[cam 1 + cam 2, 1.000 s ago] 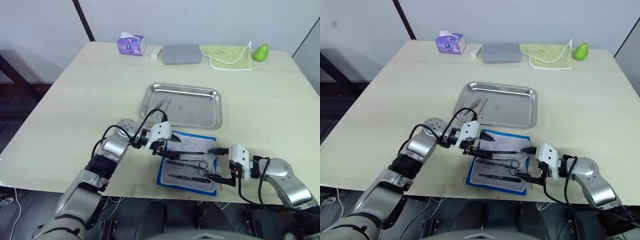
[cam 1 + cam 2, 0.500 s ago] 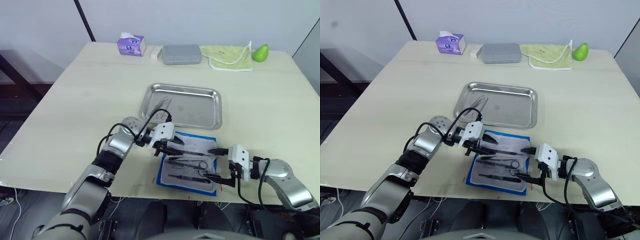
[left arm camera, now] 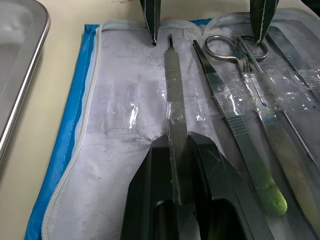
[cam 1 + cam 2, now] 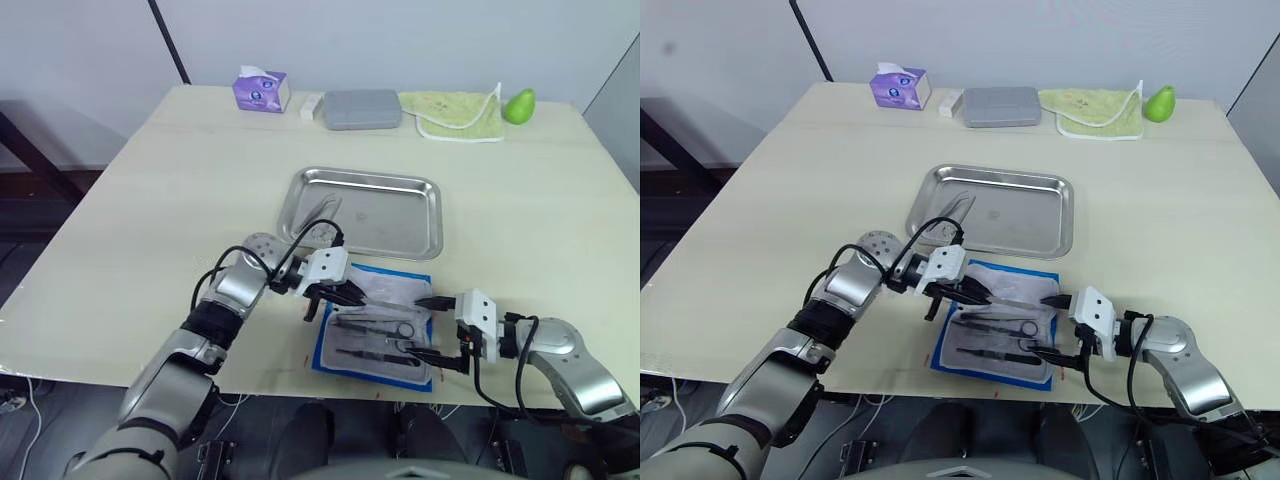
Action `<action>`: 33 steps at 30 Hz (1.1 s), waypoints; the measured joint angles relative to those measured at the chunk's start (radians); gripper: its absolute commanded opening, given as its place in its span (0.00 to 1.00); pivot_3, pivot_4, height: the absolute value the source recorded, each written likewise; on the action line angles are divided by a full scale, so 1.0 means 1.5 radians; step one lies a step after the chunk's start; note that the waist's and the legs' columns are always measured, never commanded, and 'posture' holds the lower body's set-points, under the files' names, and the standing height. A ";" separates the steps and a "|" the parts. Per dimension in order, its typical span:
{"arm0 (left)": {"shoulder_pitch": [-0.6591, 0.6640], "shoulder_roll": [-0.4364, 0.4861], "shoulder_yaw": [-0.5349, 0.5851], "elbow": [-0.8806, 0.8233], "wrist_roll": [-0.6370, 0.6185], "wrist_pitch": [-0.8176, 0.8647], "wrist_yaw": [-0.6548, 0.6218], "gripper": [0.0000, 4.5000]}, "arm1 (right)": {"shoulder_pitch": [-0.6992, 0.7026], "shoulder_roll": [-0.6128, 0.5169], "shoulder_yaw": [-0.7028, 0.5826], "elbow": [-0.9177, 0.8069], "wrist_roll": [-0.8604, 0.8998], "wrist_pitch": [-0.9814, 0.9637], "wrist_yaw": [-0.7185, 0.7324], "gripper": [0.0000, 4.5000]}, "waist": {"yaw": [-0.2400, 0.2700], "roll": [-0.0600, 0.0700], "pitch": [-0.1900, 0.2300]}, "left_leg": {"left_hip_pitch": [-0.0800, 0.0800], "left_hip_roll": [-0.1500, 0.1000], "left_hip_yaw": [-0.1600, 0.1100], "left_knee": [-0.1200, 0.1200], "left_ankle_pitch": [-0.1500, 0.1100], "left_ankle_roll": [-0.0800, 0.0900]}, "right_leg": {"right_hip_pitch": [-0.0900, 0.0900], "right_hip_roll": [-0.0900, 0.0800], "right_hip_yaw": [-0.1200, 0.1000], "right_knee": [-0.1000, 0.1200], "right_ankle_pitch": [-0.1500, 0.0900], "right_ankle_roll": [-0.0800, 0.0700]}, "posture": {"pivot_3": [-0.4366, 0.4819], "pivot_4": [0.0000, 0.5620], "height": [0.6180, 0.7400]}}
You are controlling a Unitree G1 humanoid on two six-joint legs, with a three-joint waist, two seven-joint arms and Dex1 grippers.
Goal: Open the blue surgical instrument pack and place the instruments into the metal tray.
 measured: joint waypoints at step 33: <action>-0.038 0.135 -0.023 -0.200 0.014 0.266 -0.038 0.02 | -0.037 0.009 0.026 0.014 -0.015 0.009 0.002 1.00 | -0.017 -0.001 0.000 | 0.001 0.001 0.000 0.000 0.000 0.000 | 0.000 0.002 0.000 0.001 -0.001 -0.001 | 0.48 0.27 1.00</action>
